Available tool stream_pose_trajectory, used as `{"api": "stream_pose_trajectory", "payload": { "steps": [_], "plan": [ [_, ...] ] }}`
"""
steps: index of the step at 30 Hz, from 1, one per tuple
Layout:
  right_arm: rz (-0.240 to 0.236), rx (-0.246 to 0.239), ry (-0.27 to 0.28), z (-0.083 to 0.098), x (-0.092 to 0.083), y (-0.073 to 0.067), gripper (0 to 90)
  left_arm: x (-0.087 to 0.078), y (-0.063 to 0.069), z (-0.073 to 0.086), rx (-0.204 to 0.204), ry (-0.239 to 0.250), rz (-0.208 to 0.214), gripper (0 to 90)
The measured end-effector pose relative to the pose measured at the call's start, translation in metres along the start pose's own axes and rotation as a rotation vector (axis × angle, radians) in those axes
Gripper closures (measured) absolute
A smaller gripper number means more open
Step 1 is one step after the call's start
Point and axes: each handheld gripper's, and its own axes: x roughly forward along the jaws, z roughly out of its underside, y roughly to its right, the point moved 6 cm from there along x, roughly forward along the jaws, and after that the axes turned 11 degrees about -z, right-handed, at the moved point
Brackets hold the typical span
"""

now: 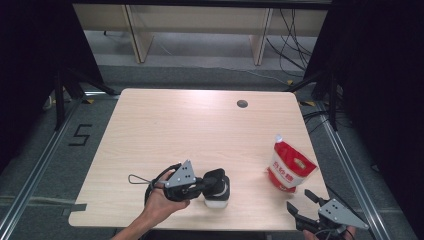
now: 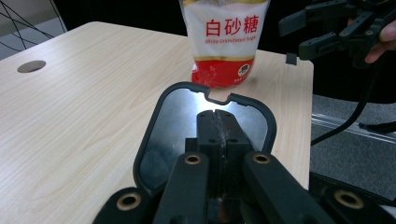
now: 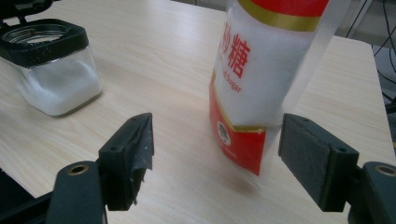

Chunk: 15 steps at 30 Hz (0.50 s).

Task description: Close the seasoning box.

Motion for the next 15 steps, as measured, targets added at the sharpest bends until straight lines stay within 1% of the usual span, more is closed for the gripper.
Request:
{"api": "stream_pose_trajectory", "payload": {
  "steps": [1, 4, 5, 6, 7, 8, 9, 10, 11, 12, 13, 14, 15],
  "plan": [
    [-0.002, -0.007, 0.000, 0.000, 0.000, 0.000, 27.8, 0.002, 0.001, 0.001, 0.010, -0.004, 0.006, 89.0],
    [-0.002, -0.009, -0.001, 0.000, 0.000, 0.000, 27.7, 0.005, 0.003, 0.003, 0.018, -0.014, 0.015, 88.7],
    [0.001, 0.007, -0.001, 0.000, 0.000, -0.001, 27.7, 0.006, 0.003, 0.004, 0.017, -0.019, 0.015, 88.6],
    [-0.001, 0.010, 0.001, 0.000, 0.000, -0.001, 27.7, 0.007, 0.004, 0.005, 0.009, -0.020, 0.020, 88.5],
    [-0.002, -0.002, -0.002, 0.000, 0.001, -0.001, 27.8, 0.007, 0.004, 0.006, 0.008, -0.027, 0.013, 88.4],
    [-0.003, 0.007, -0.006, 0.001, 0.000, -0.001, 27.7, 0.008, 0.003, 0.007, 0.028, -0.028, 0.019, 88.3],
    [-0.007, -0.010, 0.001, 0.000, 0.002, -0.001, 27.7, 0.009, 0.003, 0.007, 0.016, -0.033, 0.015, 88.3],
    [-0.007, -0.016, 0.001, 0.000, 0.002, 0.000, 27.7, 0.010, 0.004, 0.008, 0.016, -0.029, 0.020, 88.2],
    [-0.005, -0.019, -0.003, 0.000, 0.001, 0.000, 27.8, 0.010, 0.004, 0.009, 0.024, -0.040, 0.022, 88.1],
    [-0.007, -0.010, -0.001, 0.000, 0.002, -0.001, 27.7, 0.011, 0.004, 0.010, 0.014, -0.040, 0.026, 87.7],
    [-0.007, -0.012, 0.000, 0.000, 0.002, -0.001, 27.8, 0.012, 0.003, 0.011, 0.032, -0.046, 0.024, 87.5],
    [-0.007, -0.011, -0.001, 0.000, 0.002, -0.001, 27.7, 0.013, 0.004, 0.012, 0.020, -0.048, 0.030, 87.4],
    [-0.006, -0.012, 0.000, 0.000, 0.002, -0.001, 27.7, 0.013, 0.004, 0.013, 0.024, -0.055, 0.026, 87.4]
  ]
}}
